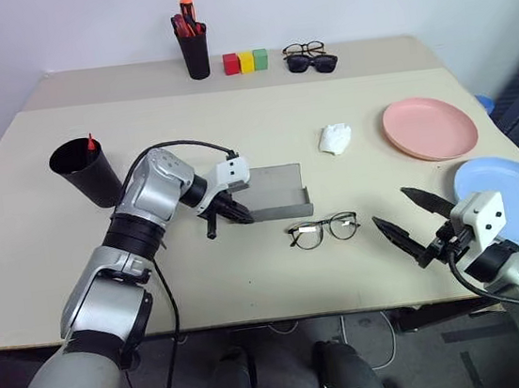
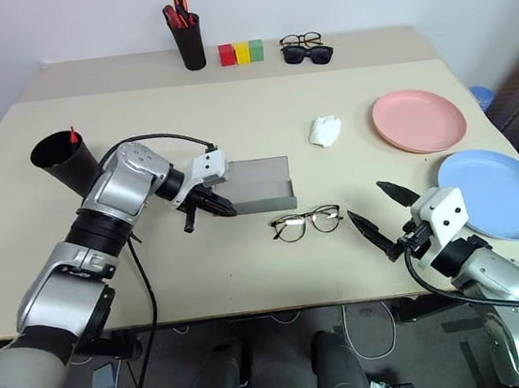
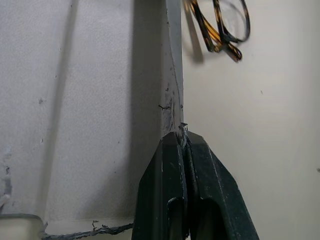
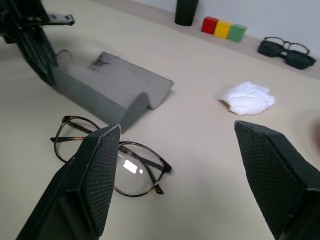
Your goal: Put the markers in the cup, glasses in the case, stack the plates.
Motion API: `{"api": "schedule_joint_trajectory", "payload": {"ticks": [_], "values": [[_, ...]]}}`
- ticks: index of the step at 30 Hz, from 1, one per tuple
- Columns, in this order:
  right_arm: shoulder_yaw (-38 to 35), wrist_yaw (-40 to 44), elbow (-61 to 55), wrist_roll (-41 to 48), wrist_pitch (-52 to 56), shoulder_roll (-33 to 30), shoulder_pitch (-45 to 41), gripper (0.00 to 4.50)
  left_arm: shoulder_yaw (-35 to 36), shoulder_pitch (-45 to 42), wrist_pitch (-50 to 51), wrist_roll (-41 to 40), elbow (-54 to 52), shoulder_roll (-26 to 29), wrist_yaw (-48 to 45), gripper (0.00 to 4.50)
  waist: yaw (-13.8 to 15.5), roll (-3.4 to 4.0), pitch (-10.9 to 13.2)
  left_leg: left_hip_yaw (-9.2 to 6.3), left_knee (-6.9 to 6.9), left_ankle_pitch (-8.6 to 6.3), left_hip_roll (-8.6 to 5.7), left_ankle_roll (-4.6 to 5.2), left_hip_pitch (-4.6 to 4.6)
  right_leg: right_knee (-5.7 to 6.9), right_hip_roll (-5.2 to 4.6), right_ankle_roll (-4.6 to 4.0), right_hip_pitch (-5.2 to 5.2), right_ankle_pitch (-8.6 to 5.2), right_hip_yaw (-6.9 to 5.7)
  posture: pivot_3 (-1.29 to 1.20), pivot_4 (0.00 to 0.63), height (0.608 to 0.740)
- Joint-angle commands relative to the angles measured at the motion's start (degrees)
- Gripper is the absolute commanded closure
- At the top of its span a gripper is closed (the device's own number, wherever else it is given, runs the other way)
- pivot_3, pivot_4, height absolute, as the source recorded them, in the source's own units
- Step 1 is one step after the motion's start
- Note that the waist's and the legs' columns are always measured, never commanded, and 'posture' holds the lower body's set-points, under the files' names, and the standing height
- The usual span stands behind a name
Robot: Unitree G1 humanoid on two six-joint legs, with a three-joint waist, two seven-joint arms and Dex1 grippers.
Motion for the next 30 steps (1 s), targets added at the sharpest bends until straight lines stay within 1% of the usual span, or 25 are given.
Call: {"api": "schedule_joint_trajectory", "payload": {"ticks": [1,9,16,17,18,21,25,30], "values": [[-0.4,0.5,-0.5,-0.2,-1.4,-0.5,-0.6,0.78,-0.3,-1.8,0.5,-0.6,-0.8,-1.3,2.3,4.47,-0.1,0.00,0.0,0.00,0.00,0.00,0.00,0.00,0.00,0.00,0.00,0.00,0.00,0.00,0.00,0.00,0.150,0.740],[-1.0,0.8,-1.6,-0.1,-0.7,-0.9,0.1,0.78,-0.7,-1.1,1.1,-0.9,-1.5,-1.0,3.4,4.47,-0.3,0.01,0.0,-0.01,0.01,-0.01,0.00,0.02,0.03,0.09,0.01,0.00,-0.02,0.00,0.00,0.00,0.150,0.740],[-0.3,1.3,-1.4,-0.1,-0.1,-1.6,-0.9,0.78,-1.7,-0.5,0.1,-1.3,-1.8,-0.4,3.2,4.47,-0.3,0.01,0.0,-0.01,0.01,-0.01,0.00,0.01,0.03,0.09,0.01,0.00,-0.02,0.00,0.00,0.00,0.150,0.740],[-0.2,1.5,-1.3,-0.2,0.1,-1.8,-1.1,0.78,-1.9,-0.4,-0.1,-1.3,-1.8,-0.5,3.2,3.93,-0.3,0.01,0.0,-0.01,0.01,-0.01,0.00,0.01,0.03,0.09,0.01,0.00,-0.02,0.00,0.00,0.00,0.150,0.740],[-0.1,1.7,-1.2,-0.3,0.2,-2.1,-1.1,0.78,-2.0,-0.3,-0.3,-1.3,-1.7,-0.5,3.2,3.66,-0.2,0.01,0.0,-0.01,0.01,-0.01,0.00,0.02,0.03,0.09,0.01,0.00,-0.02,0.00,0.00,0.00,0.150,0.740],[-0.1,2.1,-1.2,-0.4,0.3,-2.6,-0.9,0.78,-2.4,-0.1,-1.2,-1.5,-2.0,-0.5,2.9,2.18,-0.2,0.01,0.0,-0.01,0.01,-0.01,0.00,0.01,0.03,0.08,0.01,0.00,-0.02,0.00,0.00,0.00,0.150,0.740],[0.0,1.9,-1.9,-0.5,0.8,-2.7,-1.0,0.78,-2.8,0.6,-1.9,-1.7,-3.1,-0.4,2.1,0.07,-0.1,0.01,0.0,0.00,0.02,-0.01,0.00,0.02,0.02,0.08,0.01,0.00,-0.01,0.00,0.01,0.00,0.150,0.740],[1.0,2.7,-3.4,-0.3,2.0,-3.9,-1.6,0.78,-1.4,-0.2,-1.8,-2.5,-3.8,-0.1,1.9,0.02,-0.2,0.01,0.0,0.00,0.03,-0.01,0.00,0.02,0.02,0.09,0.01,0.00,-0.01,0.00,0.01,0.00,0.150,0.740]]}}
